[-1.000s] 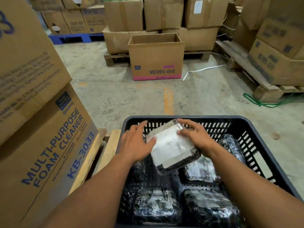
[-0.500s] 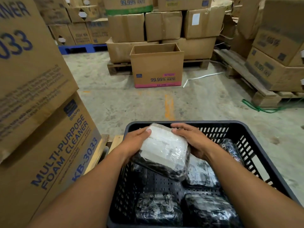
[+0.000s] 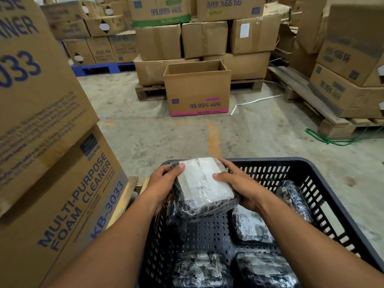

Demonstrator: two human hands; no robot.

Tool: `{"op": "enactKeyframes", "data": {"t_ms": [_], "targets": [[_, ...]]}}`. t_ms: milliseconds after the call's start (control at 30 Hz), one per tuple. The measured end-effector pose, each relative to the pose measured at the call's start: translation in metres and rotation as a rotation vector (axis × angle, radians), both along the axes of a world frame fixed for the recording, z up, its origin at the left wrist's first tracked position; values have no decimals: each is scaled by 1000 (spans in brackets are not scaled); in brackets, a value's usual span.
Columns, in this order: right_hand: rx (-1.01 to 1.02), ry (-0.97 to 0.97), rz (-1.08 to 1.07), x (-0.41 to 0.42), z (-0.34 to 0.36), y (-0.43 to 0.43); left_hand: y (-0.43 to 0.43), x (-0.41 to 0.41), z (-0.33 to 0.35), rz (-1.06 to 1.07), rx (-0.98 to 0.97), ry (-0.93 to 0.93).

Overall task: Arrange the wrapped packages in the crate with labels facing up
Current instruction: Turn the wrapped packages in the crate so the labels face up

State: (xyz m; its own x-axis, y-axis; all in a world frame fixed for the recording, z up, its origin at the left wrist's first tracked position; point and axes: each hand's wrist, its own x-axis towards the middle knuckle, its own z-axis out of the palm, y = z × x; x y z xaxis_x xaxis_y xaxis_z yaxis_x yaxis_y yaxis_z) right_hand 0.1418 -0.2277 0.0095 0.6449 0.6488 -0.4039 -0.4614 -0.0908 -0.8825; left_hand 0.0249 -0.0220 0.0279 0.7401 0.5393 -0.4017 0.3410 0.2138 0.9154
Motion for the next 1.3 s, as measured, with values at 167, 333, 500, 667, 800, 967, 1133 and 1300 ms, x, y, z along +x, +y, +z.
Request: {"op": "enactKeyframes", "data": {"t_ms": [167,333,500,667,800,967,1133,1300], "targets": [[6,-72,-81,-9,-1,11,-9,0,-1,-46,-101,10],[-9,13,-51,-7,-3,8,1,-3,3,-110,-87,-25],[-7,-53,-90,-3,0,12,-4,-8,11,-176,-128,-52],[15,-112,-177,-6,-2,8,-4,-10,8,-173,-115,-6],[-12,-84,-165,-4,-6,3,0,-14,3,-251,-130,57],[-9,-18,-156,0,-8,-2,4,-11,2,-182,-30,11],[64,44,-287,3,-15,-1,5,-11,1,-128,-138,27],[19,64,-91,-1,-12,-11,11,-10,-1,-94,-130,-38]]}}
